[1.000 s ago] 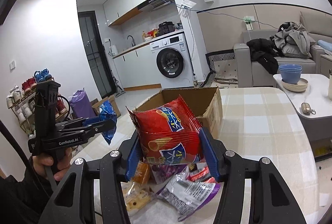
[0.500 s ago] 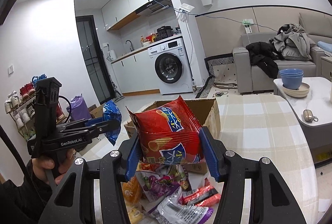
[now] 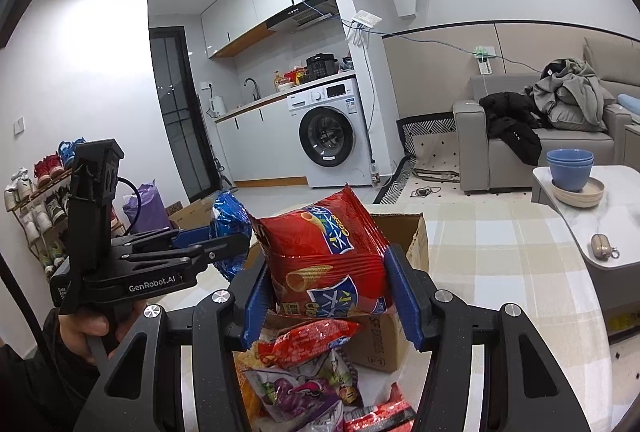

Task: Organize snacks
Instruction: 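Release the Oreo pack into the box with the left tool while the right tool releases the red bag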

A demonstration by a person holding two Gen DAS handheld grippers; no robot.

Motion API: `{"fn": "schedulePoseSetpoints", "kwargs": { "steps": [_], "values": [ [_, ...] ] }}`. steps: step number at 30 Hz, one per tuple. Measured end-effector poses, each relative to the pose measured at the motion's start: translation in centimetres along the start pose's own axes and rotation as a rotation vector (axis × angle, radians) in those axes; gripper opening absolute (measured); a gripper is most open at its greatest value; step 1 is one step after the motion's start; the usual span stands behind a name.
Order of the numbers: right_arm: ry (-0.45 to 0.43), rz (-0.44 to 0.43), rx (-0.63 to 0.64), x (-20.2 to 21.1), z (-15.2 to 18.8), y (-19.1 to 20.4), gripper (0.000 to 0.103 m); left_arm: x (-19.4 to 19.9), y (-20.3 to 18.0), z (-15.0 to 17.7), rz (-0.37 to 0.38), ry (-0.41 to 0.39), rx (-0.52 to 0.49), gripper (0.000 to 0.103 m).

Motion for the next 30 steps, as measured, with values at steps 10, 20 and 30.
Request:
{"fn": "schedulePoseSetpoints", "kwargs": {
  "steps": [10, 20, 30],
  "values": [
    [0.011, 0.017, 0.012, -3.1, -0.1, 0.4, 0.055, -3.4, 0.3, -1.5, -0.016, -0.007, 0.022, 0.042],
    [0.009, 0.038, 0.035, -5.4, 0.4, 0.2, 0.055, -6.2, 2.1, -1.8, -0.030, -0.023, 0.052, 0.042],
    [0.014, 0.031, 0.019, -6.9, 0.5, -0.7, 0.055, -8.9, 2.9, -0.8, -0.027, -0.016, 0.061, 0.042]
  ]
}}
Point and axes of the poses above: each gripper's, at about its wrist camera, not at the fingertips, and x roughly against the way its jaws point, y to its left, z to its underside, the point moved 6 cm from there along -x, roughly the way its jaws point, and after that the axes turned 1 degree about -z, right-handed, at the moved point
